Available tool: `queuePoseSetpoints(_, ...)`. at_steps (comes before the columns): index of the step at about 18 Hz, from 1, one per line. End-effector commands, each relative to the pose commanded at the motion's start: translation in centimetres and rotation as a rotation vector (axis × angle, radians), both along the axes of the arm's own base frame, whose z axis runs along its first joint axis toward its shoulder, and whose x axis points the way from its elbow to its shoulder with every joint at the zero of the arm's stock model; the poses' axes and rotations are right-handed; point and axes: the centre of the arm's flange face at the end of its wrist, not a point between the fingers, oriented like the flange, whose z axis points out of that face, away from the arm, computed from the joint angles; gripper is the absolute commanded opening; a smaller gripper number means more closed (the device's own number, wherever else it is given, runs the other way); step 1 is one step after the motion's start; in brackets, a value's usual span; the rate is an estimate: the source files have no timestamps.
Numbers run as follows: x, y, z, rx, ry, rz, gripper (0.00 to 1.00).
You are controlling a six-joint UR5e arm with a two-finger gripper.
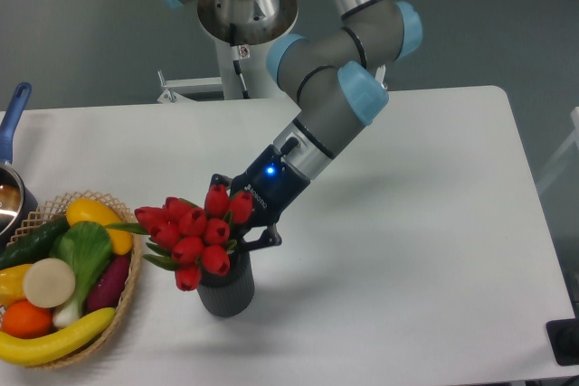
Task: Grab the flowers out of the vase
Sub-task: 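Lift the gripped tulips up out of the dark vase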
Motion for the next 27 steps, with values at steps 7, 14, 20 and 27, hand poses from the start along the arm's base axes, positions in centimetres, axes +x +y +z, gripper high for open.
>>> queuePoseSetpoints(7, 0.3, -0.3, 3.3, -0.002, -0.037, 0.049, 0.22)
queuePoseSetpoints(14, 1.9, -1.1, 8.8, 0.019, -0.096, 0.1, 0.22)
queuePoseSetpoints(20, 1.4, -1.7, 14.8, 0.058, -0.112, 0.154, 0.22)
queuePoseSetpoints(27, -0.5, -4.7, 18.1, 0.115, -0.125, 0.199, 0.22)
